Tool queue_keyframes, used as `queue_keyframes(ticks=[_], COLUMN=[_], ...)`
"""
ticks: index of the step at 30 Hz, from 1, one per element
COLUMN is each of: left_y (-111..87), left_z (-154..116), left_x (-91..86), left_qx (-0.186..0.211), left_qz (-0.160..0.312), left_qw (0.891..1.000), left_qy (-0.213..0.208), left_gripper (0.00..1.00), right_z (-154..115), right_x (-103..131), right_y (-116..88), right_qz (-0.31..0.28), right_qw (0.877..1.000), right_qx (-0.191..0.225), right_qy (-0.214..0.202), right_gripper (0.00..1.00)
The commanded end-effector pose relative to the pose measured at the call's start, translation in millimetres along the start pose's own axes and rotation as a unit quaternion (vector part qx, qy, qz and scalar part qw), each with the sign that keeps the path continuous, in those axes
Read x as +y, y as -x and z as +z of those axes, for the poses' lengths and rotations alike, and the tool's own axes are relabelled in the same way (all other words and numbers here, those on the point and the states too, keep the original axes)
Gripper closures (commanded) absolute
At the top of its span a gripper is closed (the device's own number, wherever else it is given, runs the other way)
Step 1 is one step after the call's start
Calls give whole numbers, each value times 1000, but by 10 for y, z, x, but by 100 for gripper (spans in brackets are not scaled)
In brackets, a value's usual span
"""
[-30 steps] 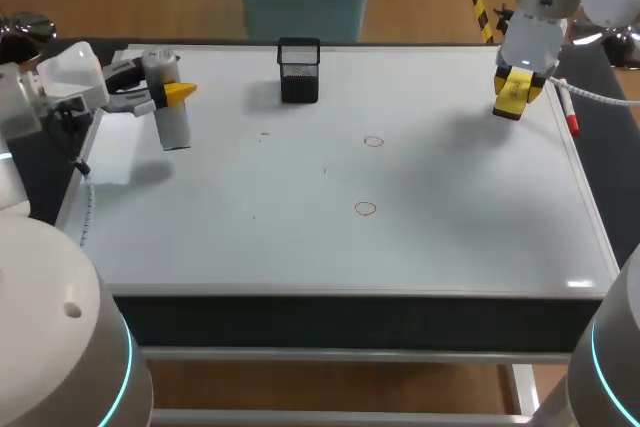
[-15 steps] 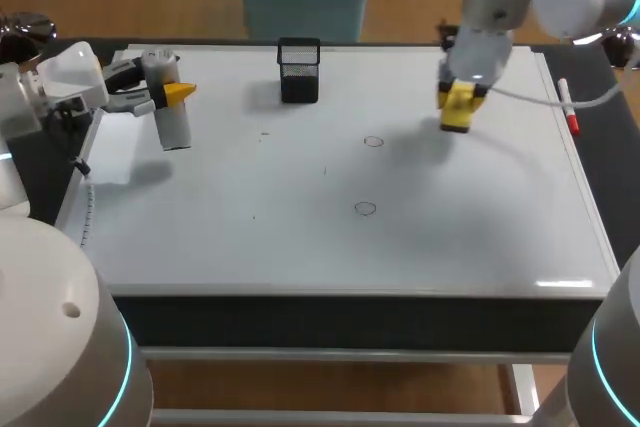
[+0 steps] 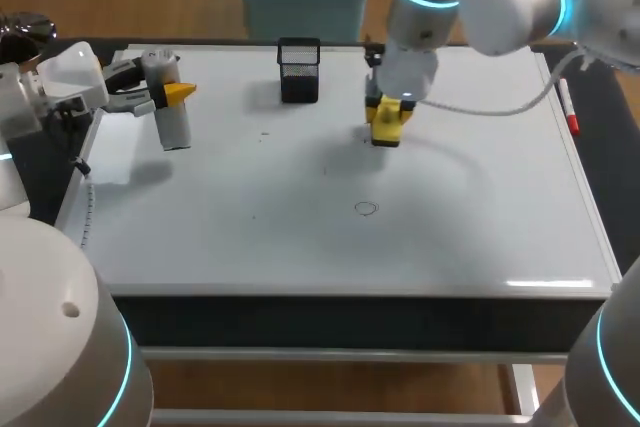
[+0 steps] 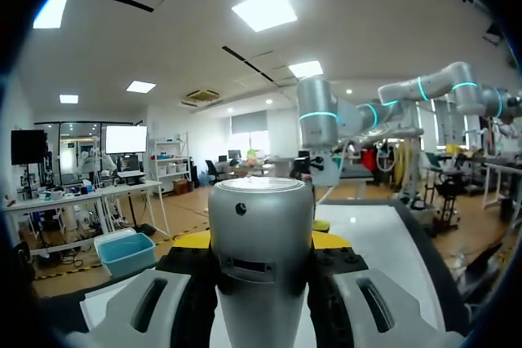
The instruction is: Pick up the inspection probe, press it on each red-marked spot on the whiteboard one by one, put down the probe, pick up the eraser, and wipe off all the red marks.
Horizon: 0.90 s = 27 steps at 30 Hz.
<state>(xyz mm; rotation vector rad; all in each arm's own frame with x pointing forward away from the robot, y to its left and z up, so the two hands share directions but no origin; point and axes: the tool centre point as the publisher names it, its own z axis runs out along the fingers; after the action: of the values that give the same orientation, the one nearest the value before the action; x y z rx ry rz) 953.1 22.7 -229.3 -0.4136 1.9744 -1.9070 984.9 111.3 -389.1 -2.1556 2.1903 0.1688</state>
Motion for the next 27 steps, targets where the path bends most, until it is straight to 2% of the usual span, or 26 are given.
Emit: queue_keyframes(ticks=[1, 8, 14, 27], left_y=[7, 7, 7, 7], left_z=[3, 3, 3, 3], left_x=[-15, -15, -15, -15], left_qx=[1, 1, 1, 1], left_qz=[-1, -1, -1, -1], left_qw=[1000, 1000, 1000, 1000], left_qy=[1, 1, 1, 1], left_gripper=[100, 100, 100, 100], right_z=[143, 225, 358, 441], right_x=[-91, -46, -59, -43], right_y=[179, 330, 284, 182], right_qz=[-4, -23, -22, -21], right_qw=[1000, 999, 999, 999], right_qx=[14, 23, 21, 24], right_qy=[7, 5, 11, 7], right_gripper=[100, 100, 100, 100])
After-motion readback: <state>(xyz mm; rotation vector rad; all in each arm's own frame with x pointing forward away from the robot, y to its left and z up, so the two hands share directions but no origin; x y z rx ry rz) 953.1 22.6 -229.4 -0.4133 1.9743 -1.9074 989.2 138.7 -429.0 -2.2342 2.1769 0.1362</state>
